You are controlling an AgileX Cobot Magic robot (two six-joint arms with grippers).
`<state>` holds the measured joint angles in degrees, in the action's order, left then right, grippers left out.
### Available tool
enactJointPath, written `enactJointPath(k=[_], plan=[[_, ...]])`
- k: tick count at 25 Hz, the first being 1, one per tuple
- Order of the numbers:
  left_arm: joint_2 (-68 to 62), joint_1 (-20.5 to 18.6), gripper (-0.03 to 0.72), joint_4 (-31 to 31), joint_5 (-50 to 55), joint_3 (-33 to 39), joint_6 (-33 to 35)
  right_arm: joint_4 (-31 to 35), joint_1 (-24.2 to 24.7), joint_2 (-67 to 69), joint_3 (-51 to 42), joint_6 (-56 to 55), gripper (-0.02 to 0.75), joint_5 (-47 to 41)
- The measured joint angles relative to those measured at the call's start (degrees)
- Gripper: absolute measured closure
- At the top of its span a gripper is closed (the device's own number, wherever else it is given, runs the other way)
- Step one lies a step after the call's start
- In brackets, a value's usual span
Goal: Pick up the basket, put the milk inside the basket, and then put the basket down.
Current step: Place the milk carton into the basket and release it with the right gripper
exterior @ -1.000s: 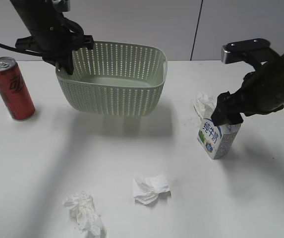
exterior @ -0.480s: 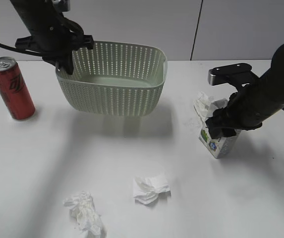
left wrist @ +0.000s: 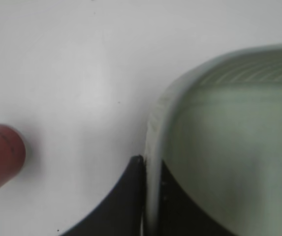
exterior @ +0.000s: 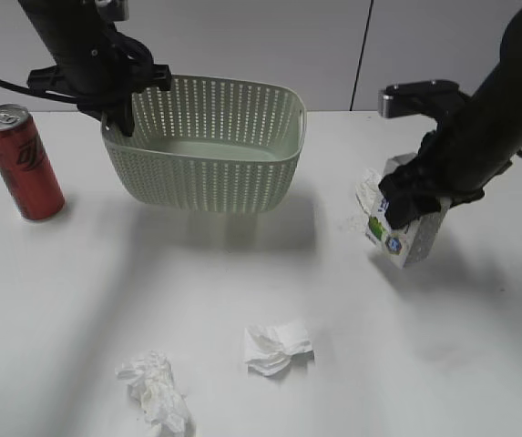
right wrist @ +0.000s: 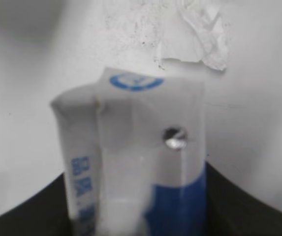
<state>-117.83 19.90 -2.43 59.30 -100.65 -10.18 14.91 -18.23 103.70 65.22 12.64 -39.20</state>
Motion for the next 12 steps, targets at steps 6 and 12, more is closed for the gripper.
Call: enactJointPath(k=[6,12], plan=[[0.0,0.0,0.685,0.0,-0.7,0.0,0.0,-0.1,-0.6,-1.1,16.8,0.2,0.407,-13.9],[0.0,0.0,0.685,-0.2,-1.1,0.0,0.0,-0.2,-7.1,0.5,33.8,1.6,0.407,-16.7]])
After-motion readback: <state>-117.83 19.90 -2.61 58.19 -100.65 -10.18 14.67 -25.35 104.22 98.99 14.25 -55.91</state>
